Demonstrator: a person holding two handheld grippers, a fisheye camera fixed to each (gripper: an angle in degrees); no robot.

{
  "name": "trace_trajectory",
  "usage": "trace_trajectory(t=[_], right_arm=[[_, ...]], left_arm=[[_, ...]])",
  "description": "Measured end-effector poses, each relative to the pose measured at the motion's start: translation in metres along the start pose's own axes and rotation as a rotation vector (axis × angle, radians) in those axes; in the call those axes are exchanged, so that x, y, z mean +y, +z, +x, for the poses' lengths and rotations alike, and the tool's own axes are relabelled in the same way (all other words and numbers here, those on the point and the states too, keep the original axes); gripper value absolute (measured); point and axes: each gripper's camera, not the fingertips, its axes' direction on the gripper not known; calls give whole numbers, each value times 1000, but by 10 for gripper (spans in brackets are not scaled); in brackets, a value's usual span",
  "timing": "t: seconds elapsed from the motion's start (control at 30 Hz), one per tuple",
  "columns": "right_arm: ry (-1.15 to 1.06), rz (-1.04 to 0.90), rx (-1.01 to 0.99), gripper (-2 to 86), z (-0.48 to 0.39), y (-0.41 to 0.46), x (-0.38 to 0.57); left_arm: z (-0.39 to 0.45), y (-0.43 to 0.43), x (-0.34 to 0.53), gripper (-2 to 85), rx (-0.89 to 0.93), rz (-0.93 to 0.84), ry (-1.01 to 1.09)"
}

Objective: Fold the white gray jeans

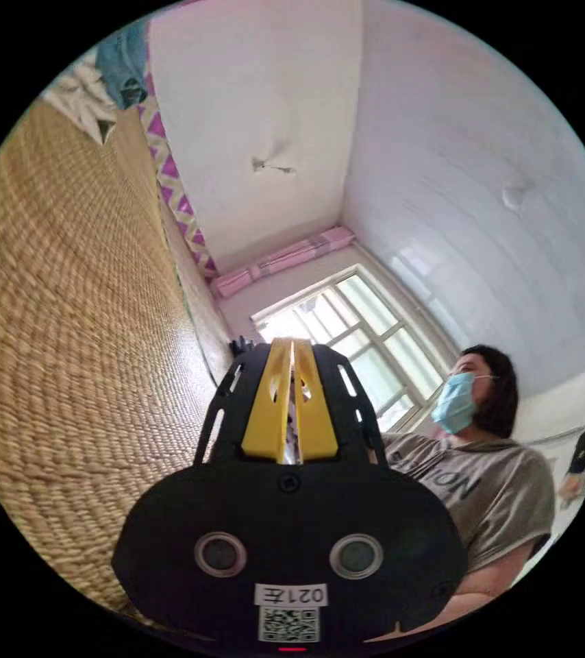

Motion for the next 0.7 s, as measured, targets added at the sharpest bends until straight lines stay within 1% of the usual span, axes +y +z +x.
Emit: trace_trajectory(t=[0.03, 0.17, 0.2, 0.27, 0.4, 0.47, 0.5, 0.57, 0.63, 0.7], right_arm=[[-25, -33, 18, 153, 16, 0, -18], [-150, -104, 194, 157, 55, -1, -76], [-144, -101, 195, 153, 64, -4, -83], [-74, -111, 175, 138, 109, -12, -112], [-73, -109, 175, 106, 158, -27, -141], [42, -101, 108, 84, 208, -47, -159], [91, -96, 74, 83, 224, -54, -162], [264, -52, -46, 79, 290, -83, -170], [366, -12, -132, 79, 336, -110, -172], [386, 27, -168, 78, 365, -146, -182]], left_arm=[[1, 4, -3, -9, -25, -14, -3], [3, 20, -12, -9, 31, -91, -4], [4, 21, -13, -9, 32, -92, -5], [7, 23, -17, -9, 31, -95, -8], [10, 27, -24, -9, 31, -101, -12], [12, 29, -30, -9, 31, -101, -13], [13, 29, -31, -9, 31, -102, -15], [15, 31, -37, -9, 30, -102, -14], [16, 32, -42, -9, 29, -104, -19], [17, 33, -47, -9, 30, -104, -18]])
